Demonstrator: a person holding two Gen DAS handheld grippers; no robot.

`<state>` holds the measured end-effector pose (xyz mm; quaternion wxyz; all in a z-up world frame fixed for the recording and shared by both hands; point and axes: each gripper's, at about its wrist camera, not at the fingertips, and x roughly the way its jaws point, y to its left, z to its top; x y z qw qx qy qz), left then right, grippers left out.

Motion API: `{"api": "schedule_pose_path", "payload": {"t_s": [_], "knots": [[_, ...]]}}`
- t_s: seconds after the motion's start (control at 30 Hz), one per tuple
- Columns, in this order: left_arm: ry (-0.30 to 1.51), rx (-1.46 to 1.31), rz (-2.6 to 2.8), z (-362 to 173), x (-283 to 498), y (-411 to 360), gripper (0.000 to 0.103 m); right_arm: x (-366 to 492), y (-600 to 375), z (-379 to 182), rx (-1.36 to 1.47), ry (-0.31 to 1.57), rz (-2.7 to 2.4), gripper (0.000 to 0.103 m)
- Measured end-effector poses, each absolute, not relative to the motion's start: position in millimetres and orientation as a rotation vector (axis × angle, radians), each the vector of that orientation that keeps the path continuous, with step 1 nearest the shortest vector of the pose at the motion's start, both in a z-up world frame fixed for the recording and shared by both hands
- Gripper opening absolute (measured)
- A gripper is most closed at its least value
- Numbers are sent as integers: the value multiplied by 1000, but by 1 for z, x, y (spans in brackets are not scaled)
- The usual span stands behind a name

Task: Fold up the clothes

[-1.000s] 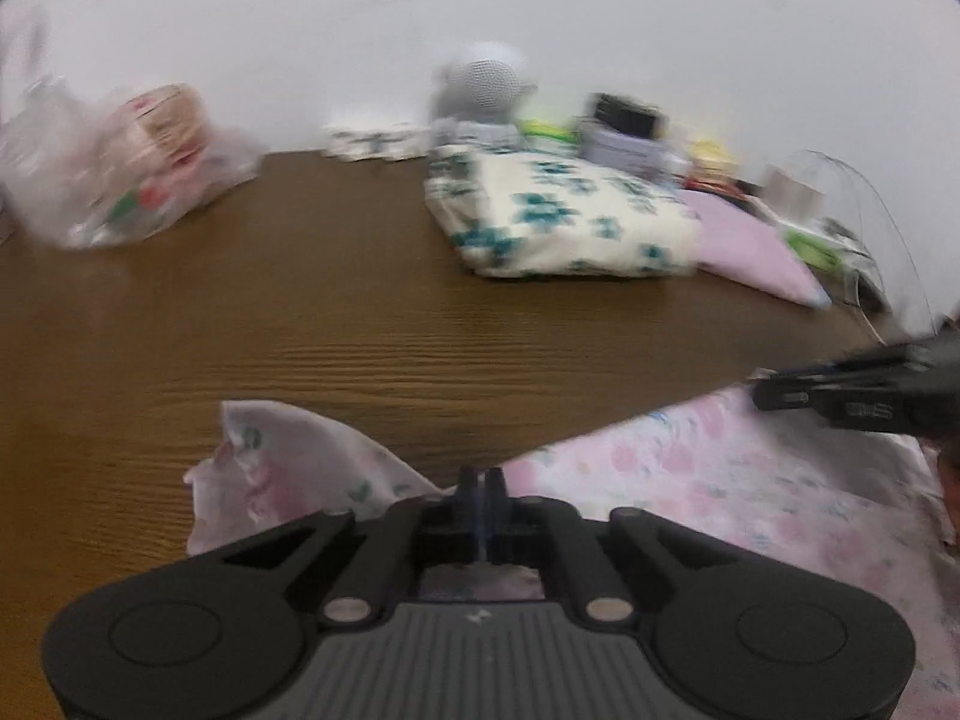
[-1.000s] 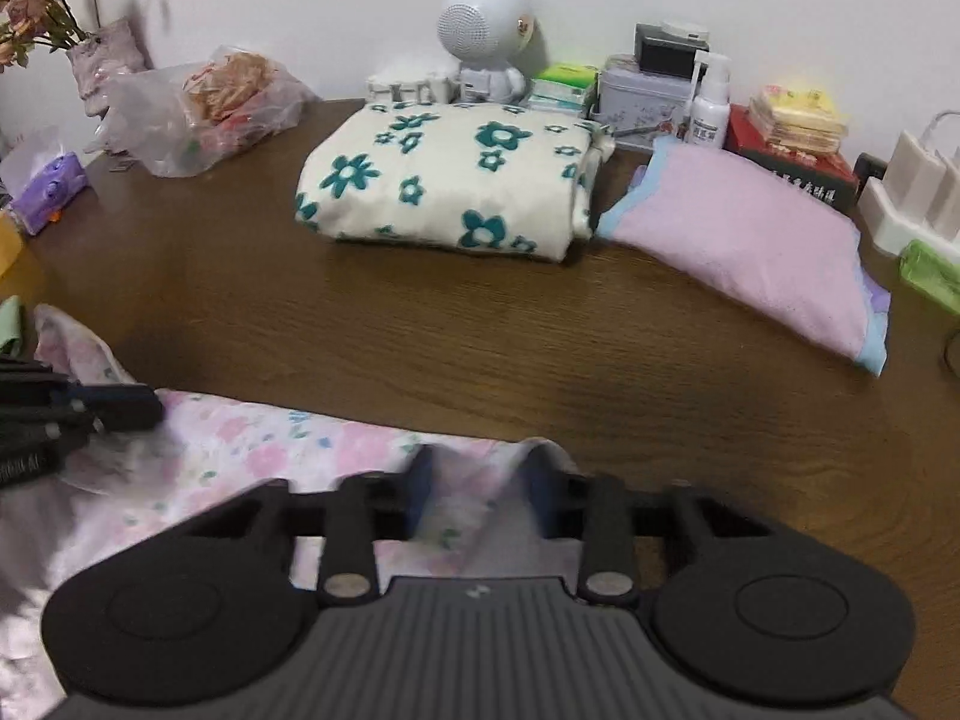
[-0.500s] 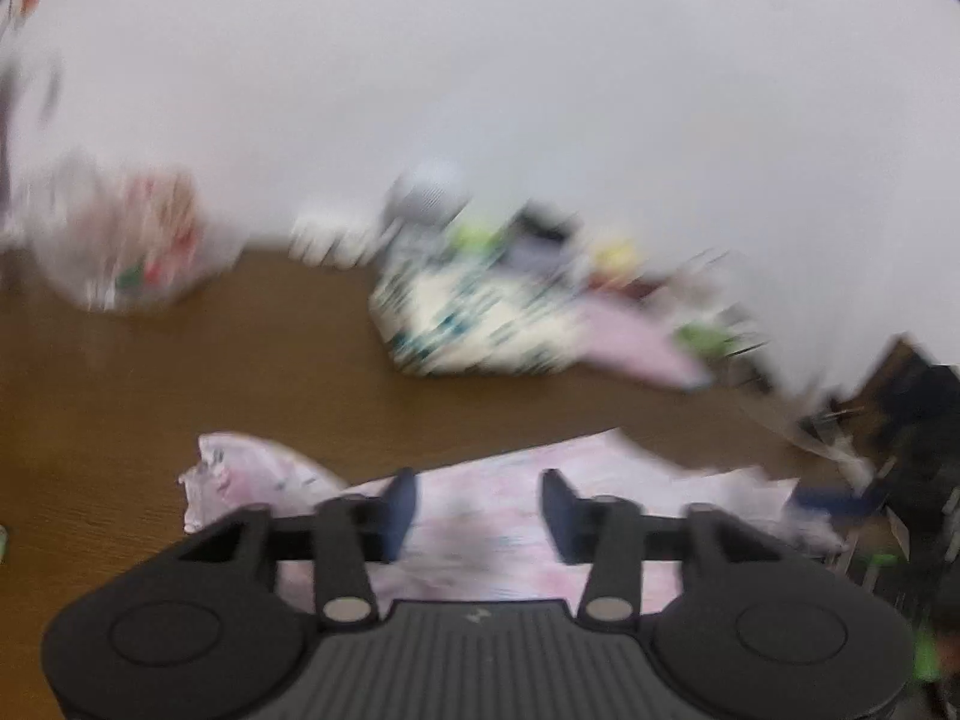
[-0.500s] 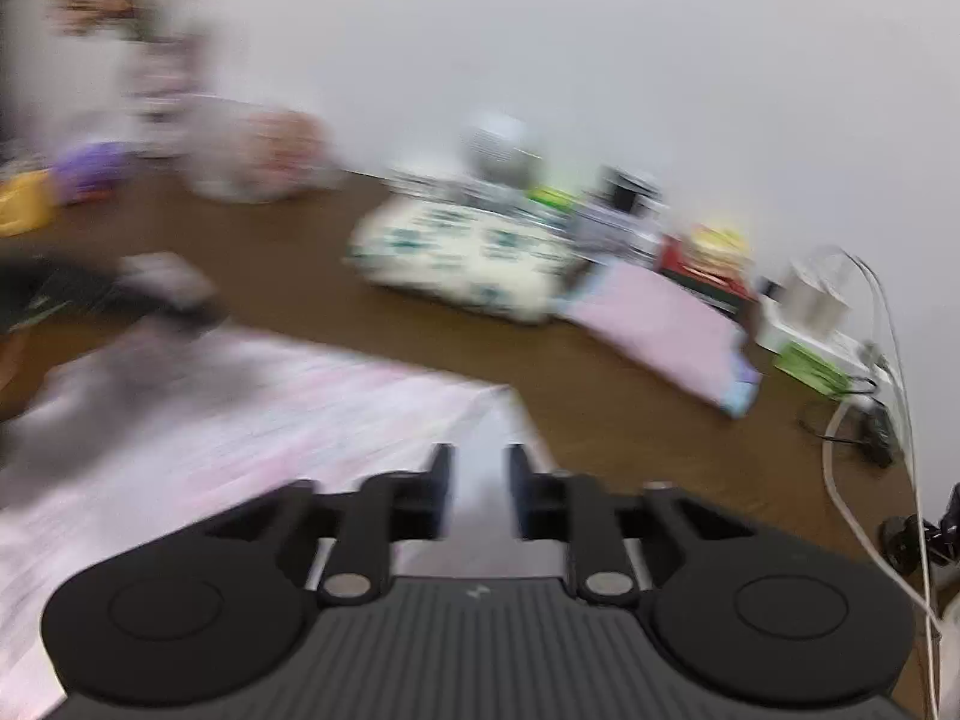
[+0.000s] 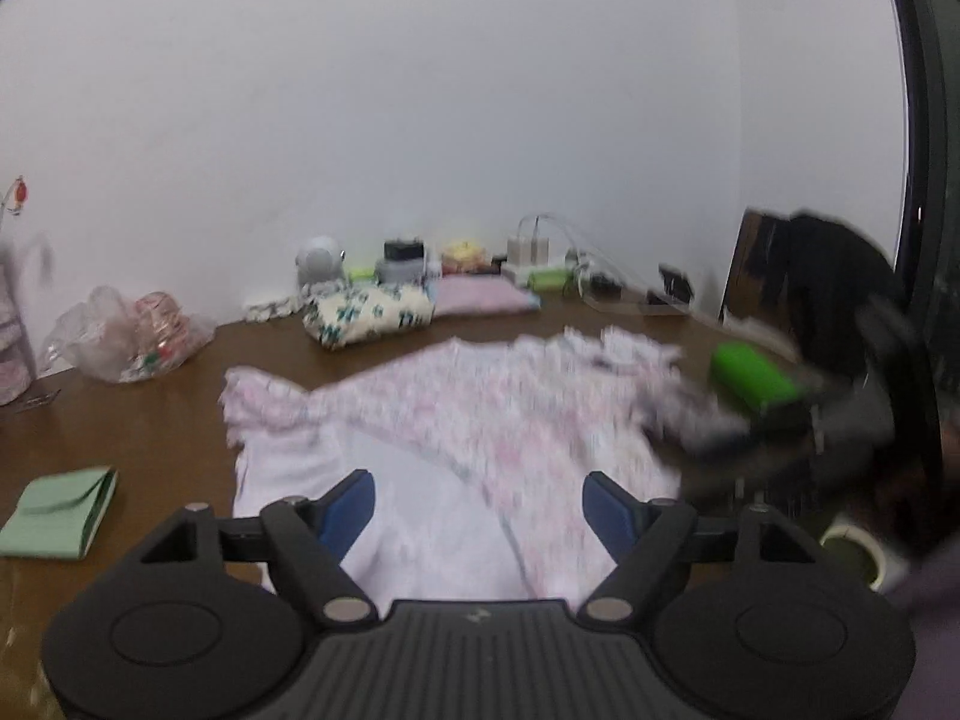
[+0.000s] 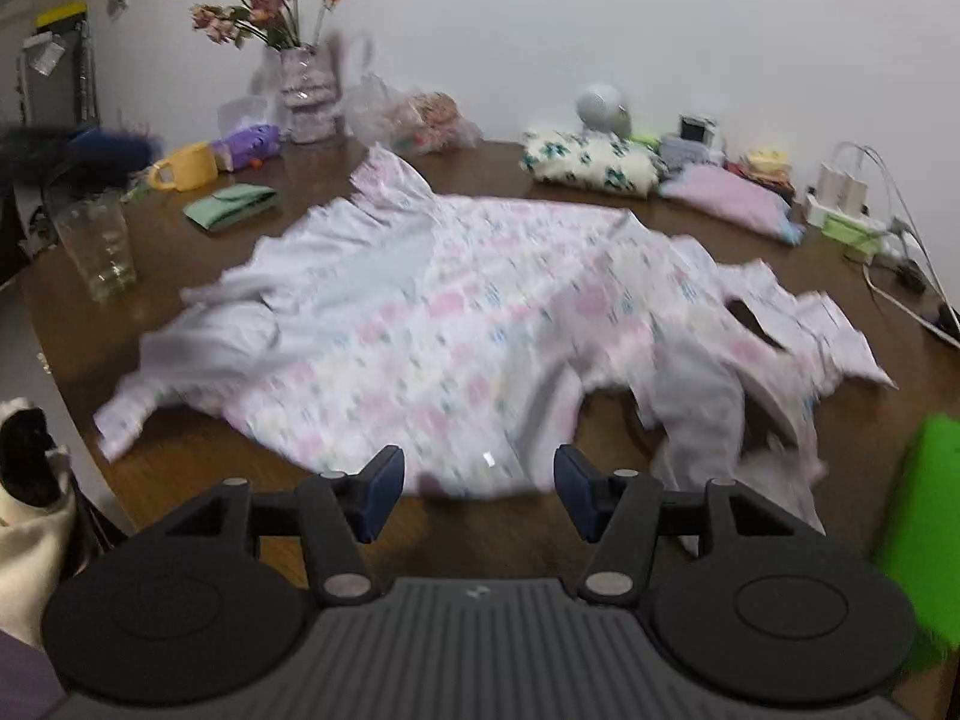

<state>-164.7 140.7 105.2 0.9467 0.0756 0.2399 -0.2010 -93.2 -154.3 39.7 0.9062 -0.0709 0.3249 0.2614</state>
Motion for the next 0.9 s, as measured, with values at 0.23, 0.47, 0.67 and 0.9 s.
{"api": "schedule_pose_path", "payload": {"t_s": [0.23, 0.47, 0.67, 0.9], "knots": [[594, 204, -437, 53, -192, 127, 76, -101, -161, 33, -133, 656, 540, 57], [663, 262, -374, 23, -178, 130, 60, -96, -154, 27, -137, 670, 536, 57], [716, 104, -392, 19, -151, 166, 3, -84, -145, 24, -144, 679, 530, 57], [636, 150, -489, 52, -151, 177, 2, -64, -138, 20, -116, 701, 540, 52]]}}
